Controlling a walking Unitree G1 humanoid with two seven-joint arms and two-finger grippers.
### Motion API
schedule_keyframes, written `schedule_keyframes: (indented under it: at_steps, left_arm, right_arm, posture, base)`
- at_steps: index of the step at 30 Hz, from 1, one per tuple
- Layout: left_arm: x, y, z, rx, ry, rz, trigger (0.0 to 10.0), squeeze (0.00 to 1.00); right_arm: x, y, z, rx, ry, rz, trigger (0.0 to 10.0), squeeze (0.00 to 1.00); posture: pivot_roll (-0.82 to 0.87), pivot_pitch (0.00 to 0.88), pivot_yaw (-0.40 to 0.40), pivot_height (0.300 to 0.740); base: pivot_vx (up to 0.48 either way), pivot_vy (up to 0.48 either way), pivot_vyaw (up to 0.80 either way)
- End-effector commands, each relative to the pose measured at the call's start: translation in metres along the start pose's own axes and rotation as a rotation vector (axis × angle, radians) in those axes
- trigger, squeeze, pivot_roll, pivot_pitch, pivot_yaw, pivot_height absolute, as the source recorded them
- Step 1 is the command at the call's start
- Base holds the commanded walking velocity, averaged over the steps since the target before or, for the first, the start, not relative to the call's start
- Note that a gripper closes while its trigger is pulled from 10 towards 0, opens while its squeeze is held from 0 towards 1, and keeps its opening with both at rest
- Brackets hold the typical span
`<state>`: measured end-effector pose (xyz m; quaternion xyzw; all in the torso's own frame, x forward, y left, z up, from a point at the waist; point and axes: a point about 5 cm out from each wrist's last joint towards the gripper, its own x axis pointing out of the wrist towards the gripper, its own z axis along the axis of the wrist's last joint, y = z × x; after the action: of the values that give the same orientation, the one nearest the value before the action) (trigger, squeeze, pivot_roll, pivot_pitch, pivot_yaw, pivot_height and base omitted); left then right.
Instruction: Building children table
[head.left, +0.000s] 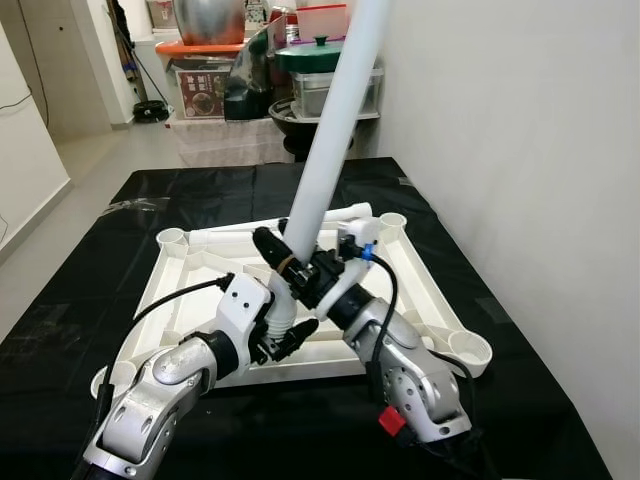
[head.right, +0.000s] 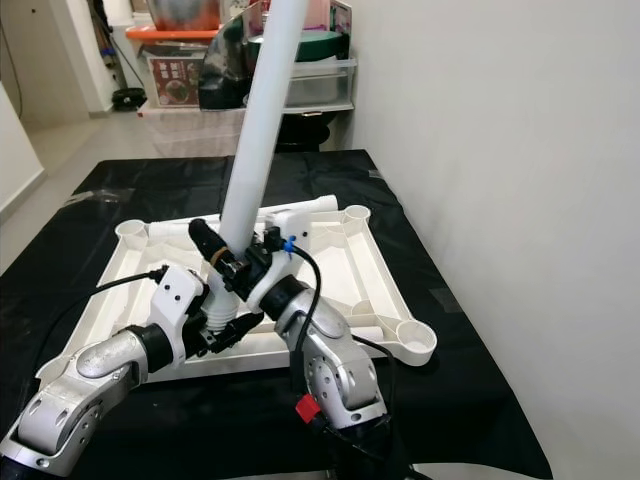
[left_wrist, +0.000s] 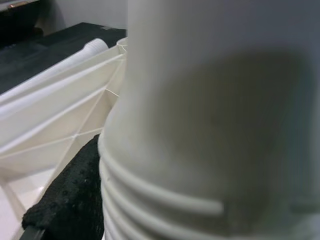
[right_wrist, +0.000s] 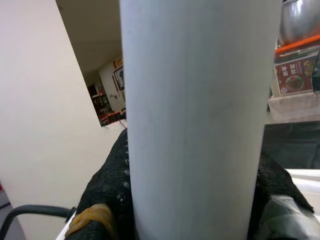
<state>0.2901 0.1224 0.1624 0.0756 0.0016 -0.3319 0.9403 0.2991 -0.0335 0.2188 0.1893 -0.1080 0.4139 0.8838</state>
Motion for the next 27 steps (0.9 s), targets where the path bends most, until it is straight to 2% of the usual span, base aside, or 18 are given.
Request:
schedule_keyframes:
  at_steps: [1,16,18,26,27]
  left_arm:
    - [0.003,0.001,0.002,0.017,-0.008,0.006,10.0,0.0]
    - [0.006,-0.003,0.015,0.039,-0.071,-0.026,10.0,0.0]
    - [0.007,-0.007,0.017,0.044,-0.076,-0.043,10.0,0.0]
    - [0.005,-0.011,0.007,0.026,-0.051,-0.057,10.0,0.0]
    - [0.005,-0.011,0.006,0.027,-0.049,-0.057,9.3,0.0]
  right_arm:
    - [0.003,0.014,-0.004,0.031,0.019,0.084,0.0,0.0]
    - [0.0,0.011,-0.013,0.026,0.073,0.071,0.0,0.0]
    - [0.0,0.006,-0.014,0.025,0.084,0.04,0.0,0.0]
    - [0.001,0.001,-0.012,0.025,0.085,0.025,0.0,0.0]
    - [0.001,0.001,-0.012,0.025,0.086,0.027,0.0,0.0]
  posture:
    - [0.0,0.0,0.031,0.74]
    - [0.0,0.0,0.027,0.74]
    - [0.01,0.0,0.023,0.74]
    - [0.01,0.0,0.018,0.74]
    - [0.01,0.0,0.018,0.74]
  base:
    - [0.0,0.0,0.0]
    - [0.0,0.0,0.0]
    - [0.0,0.0,0.0]
    - [0.0,0.0,0.0]
    - [0.0,0.0,0.0]
